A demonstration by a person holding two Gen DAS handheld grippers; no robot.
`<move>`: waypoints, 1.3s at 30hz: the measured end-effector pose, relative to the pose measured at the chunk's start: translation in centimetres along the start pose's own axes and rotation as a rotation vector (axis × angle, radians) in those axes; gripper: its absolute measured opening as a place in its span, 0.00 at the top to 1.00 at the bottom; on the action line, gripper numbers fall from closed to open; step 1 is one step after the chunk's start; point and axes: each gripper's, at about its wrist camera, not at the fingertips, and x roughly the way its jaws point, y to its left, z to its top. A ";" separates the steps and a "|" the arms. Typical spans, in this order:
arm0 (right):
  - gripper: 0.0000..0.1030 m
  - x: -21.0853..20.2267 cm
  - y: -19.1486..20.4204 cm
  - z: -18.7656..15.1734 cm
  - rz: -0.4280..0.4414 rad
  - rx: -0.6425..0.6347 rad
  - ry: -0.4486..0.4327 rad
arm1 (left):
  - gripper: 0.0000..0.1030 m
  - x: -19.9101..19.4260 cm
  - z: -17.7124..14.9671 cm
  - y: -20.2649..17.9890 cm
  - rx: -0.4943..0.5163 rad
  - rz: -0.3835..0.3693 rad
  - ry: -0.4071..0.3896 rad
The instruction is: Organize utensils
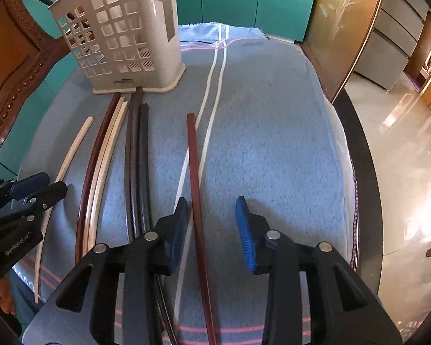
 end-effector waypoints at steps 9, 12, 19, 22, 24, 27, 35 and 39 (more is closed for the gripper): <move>0.63 0.5 0.1 0.6 -0.016 -0.010 -0.010 | 0.51 0.8 1.1 0.1 0.004 0.016 0.012; 0.61 0.8 0.3 1.0 -0.020 -0.015 -0.013 | 0.47 0.9 1.1 0.4 0.002 0.022 0.007; 0.57 1.0 0.2 1.2 -0.017 -0.006 -0.029 | 0.36 1.2 0.8 1.4 -0.023 0.024 0.002; 0.54 1.1 0.3 1.4 -0.020 -0.002 -0.031 | 0.35 1.1 0.7 1.6 -0.025 0.026 -0.003; 0.52 1.3 0.3 1.5 -0.018 0.001 -0.028 | 0.35 1.2 0.7 1.5 -0.026 0.028 -0.004; 0.50 1.3 0.5 1.5 -0.021 -0.006 -0.033 | 0.34 1.2 0.6 1.5 -0.024 0.028 -0.009; 0.50 1.1 0.4 1.1 -0.016 -0.015 -0.042 | 0.34 1.4 0.7 1.3 -0.024 0.028 -0.006; 0.50 1.1 0.4 1.2 -0.009 -0.020 -0.040 | 0.32 1.6 1.4 1.1 -0.015 0.026 0.006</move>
